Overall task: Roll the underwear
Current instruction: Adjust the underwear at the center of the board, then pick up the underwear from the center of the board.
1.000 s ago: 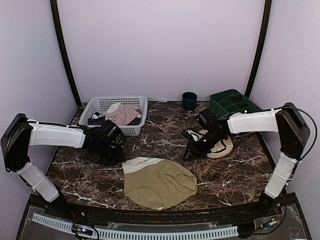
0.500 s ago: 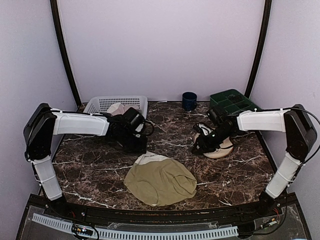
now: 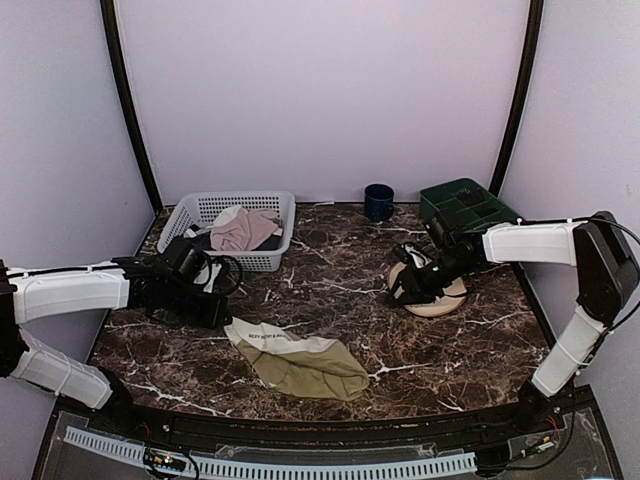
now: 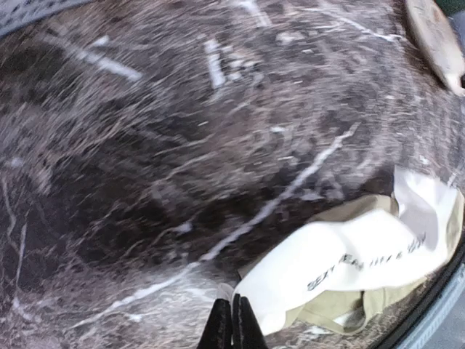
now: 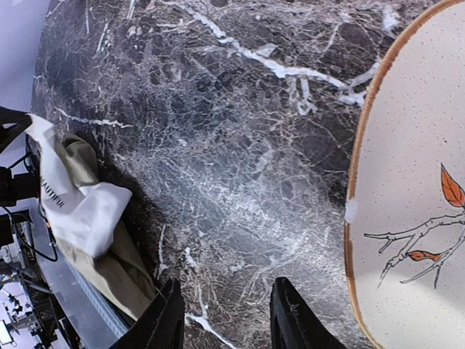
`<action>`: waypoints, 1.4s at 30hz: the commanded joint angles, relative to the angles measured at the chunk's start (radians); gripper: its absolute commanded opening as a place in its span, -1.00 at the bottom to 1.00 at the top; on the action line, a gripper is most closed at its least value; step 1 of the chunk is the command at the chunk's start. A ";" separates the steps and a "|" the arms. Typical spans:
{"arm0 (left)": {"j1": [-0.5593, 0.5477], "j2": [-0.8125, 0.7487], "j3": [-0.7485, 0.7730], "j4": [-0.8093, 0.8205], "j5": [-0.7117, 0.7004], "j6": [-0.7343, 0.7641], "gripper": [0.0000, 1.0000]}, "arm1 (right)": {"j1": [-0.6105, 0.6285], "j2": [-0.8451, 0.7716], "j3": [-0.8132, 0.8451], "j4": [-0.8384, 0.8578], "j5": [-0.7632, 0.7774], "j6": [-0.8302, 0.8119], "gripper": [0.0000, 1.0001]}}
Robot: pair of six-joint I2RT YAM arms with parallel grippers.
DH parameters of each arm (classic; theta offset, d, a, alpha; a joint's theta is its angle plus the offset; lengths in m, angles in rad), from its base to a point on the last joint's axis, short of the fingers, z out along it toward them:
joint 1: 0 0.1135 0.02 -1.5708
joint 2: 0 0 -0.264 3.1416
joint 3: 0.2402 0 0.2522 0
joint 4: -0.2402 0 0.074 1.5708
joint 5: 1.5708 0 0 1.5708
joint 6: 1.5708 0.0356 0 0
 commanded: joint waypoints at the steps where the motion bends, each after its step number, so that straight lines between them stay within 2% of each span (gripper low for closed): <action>1: 0.057 0.024 -0.029 0.019 0.011 -0.098 -1.00 | 0.017 0.008 -0.002 0.043 -0.109 -0.046 -0.15; 6: 0.072 0.238 -0.006 -0.052 -0.021 -0.162 -1.00 | 0.074 0.051 0.035 0.017 -0.132 -0.102 -0.06; 8: 0.072 0.277 -0.012 -0.047 -0.006 -0.156 -1.00 | 0.107 0.084 0.072 0.006 -0.123 -0.118 -0.05; 13: 0.072 0.265 -0.002 -0.018 0.013 -0.130 -1.00 | 0.208 0.197 0.225 -0.004 -0.092 -0.106 -0.05; 18: 0.072 0.293 0.052 -0.057 0.002 -0.099 -1.00 | 0.234 0.287 0.266 0.094 -0.213 0.028 0.01; 21: 0.072 0.279 0.063 -0.065 -0.007 -0.096 -1.00 | 0.246 0.341 0.297 0.064 -0.278 0.051 0.15; 24: 0.072 0.265 0.062 -0.064 -0.009 -0.099 -1.00 | 0.271 0.386 0.341 0.013 -0.325 0.050 0.17; 38: 0.073 0.240 0.038 -0.054 -0.027 -0.121 -1.00 | 0.338 0.568 0.524 -0.165 -0.374 0.003 -0.23; 40: 0.073 0.237 0.036 -0.054 -0.031 -0.123 -1.00 | 0.340 0.575 0.536 -0.170 -0.386 0.003 -0.32; 42: 0.073 0.234 0.037 -0.053 -0.033 -0.125 -1.00 | 0.340 0.576 0.553 -0.181 -0.394 -0.001 -0.49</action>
